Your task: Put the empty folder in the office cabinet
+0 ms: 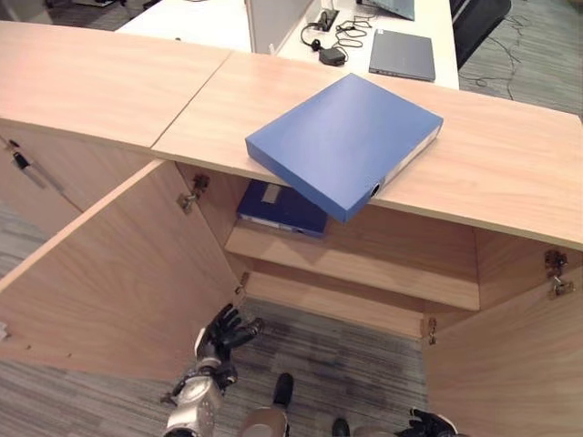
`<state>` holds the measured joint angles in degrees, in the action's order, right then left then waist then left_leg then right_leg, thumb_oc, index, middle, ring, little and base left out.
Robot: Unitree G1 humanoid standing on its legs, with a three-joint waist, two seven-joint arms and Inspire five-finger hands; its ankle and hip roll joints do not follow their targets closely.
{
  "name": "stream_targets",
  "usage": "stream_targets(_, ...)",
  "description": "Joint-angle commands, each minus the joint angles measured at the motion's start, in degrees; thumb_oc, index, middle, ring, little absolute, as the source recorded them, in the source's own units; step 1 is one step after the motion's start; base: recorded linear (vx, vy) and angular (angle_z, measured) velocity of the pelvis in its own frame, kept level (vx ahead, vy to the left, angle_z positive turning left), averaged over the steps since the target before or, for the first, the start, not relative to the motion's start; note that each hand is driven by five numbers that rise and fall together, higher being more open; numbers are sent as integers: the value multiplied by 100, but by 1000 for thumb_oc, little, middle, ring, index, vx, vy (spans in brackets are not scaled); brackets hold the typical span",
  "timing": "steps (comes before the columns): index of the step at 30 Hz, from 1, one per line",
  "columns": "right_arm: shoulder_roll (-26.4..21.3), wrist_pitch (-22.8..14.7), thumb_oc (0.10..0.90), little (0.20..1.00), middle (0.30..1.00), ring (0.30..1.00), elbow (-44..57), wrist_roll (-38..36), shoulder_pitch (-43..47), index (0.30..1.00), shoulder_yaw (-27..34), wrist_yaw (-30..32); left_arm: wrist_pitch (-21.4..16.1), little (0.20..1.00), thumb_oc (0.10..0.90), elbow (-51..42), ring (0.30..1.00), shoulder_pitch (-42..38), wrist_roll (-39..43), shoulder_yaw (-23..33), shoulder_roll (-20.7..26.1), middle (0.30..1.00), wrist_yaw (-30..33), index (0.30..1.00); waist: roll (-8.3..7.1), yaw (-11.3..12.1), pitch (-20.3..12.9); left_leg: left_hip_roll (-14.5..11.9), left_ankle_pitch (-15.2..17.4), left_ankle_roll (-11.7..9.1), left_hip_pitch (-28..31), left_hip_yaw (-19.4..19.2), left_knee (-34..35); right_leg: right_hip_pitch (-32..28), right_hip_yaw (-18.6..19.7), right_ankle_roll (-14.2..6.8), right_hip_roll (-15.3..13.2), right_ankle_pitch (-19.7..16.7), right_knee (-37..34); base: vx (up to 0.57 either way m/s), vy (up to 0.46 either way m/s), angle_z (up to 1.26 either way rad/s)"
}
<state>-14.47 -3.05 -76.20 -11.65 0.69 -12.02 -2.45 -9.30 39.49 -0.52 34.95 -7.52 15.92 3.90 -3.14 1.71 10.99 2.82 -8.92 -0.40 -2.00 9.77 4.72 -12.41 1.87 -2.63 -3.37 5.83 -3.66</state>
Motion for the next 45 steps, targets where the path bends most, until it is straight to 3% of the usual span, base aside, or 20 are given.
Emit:
stream_targets(1,-201,59,800,900,900,900,-64,190,-34,900,-81,15,-386,900,800,-879,900,-19,-667,-142,98,900,-172,900,75,104,-571,-234,542,-99,-9,202,28,448,-351,-223,-44,171,237,88,131,-2)
stream_targets(3,-198,68,800,900,900,900,-93,263,8,900,-54,22,-431,900,800,-1537,900,135,-1020,-41,260,900,-129,900,97,145,-617,-168,586,-75,33,225,28,400,-385,-259,-100,156,208,94,117,2)
stream_targets(5,-141,80,800,900,900,900,-49,268,29,900,6,43,-493,900,800,-2670,900,349,-1948,277,658,900,96,900,85,207,-652,-119,622,-60,96,224,28,331,-428,-288,-145,138,169,49,51,8)
stream_targets(6,-140,80,800,900,900,900,-49,268,29,900,5,43,-491,900,800,-2672,900,351,-1948,278,658,900,96,900,84,206,-651,-119,622,-60,97,224,28,329,-428,-288,-146,138,168,24,26,5)
stream_targets(7,-88,82,800,900,900,900,7,296,-18,900,20,48,-580,900,800,-3459,900,534,-2853,658,997,900,417,900,63,257,-662,-93,657,-56,137,228,28,294,-439,-295,-165,127,141,0,0,0)
stream_targets(14,125,52,800,900,900,900,39,394,-1,900,-285,24,-813,900,800,-4559,900,399,-4949,1323,1563,900,1560,900,-49,335,-754,-68,677,-57,209,224,28,218,-465,-310,-189,58,64,5,2,0)
stream_targets(23,373,-6,800,900,900,900,-143,566,92,900,-637,78,-910,900,800,-5518,900,125,-5657,1345,1617,900,1981,900,-67,406,-839,-40,695,-60,284,278,28,99,-557,-297,-194,58,-16,5,-9,2)
stream_targets(26,370,-20,800,900,900,900,-141,577,130,900,-698,100,-914,900,800,-5576,900,-252,-6278,1035,2040,900,1950,900,-56,354,-855,-55,685,-81,294,296,28,100,-555,-288,-174,47,-28,-29,-35,4)
stream_targets(30,362,-19,800,900,900,900,-148,603,152,900,-705,86,-951,900,800,-5600,900,-536,-6526,784,2317,900,1803,900,-51,329,-851,-71,679,-92,288,297,28,109,-557,-284,-158,47,-20,-14,-13,2)
stream_targets(32,322,-5,800,900,900,900,-113,669,183,900,-812,21,-1022,900,800,-5623,900,-979,-6829,280,2667,900,1610,900,-27,235,-863,-89,679,-100,297,278,28,119,-543,-281,-137,49,-2,-32,-26,-1)
stream_targets(36,278,-12,800,900,900,900,-73,710,213,900,-905,12,-1079,900,800,-5475,900,-1568,-7055,-407,2918,900,1493,900,1,150,-899,-109,697,-103,324,238,28,133,-516,-286,-126,56,15,-2,-5,-3)
stream_targets(40,228,-20,800,900,900,900,-45,716,224,900,-932,33,-1026,900,800,-5110,900,-2062,-7307,-974,3059,900,1511,900,24,91,-930,-130,716,-100,353,195,28,130,-489,-294,-125,54,15,13,-4,-10)
stream_targets(45,201,-11,800,900,900,900,-47,770,213,900,-977,87,-818,900,800,-4490,900,-2477,-7535,-1446,2854,900,1549,900,34,6,-981,-151,759,-90,402,145,28,94,-470,-301,-136,46,-18,10,0,-5)
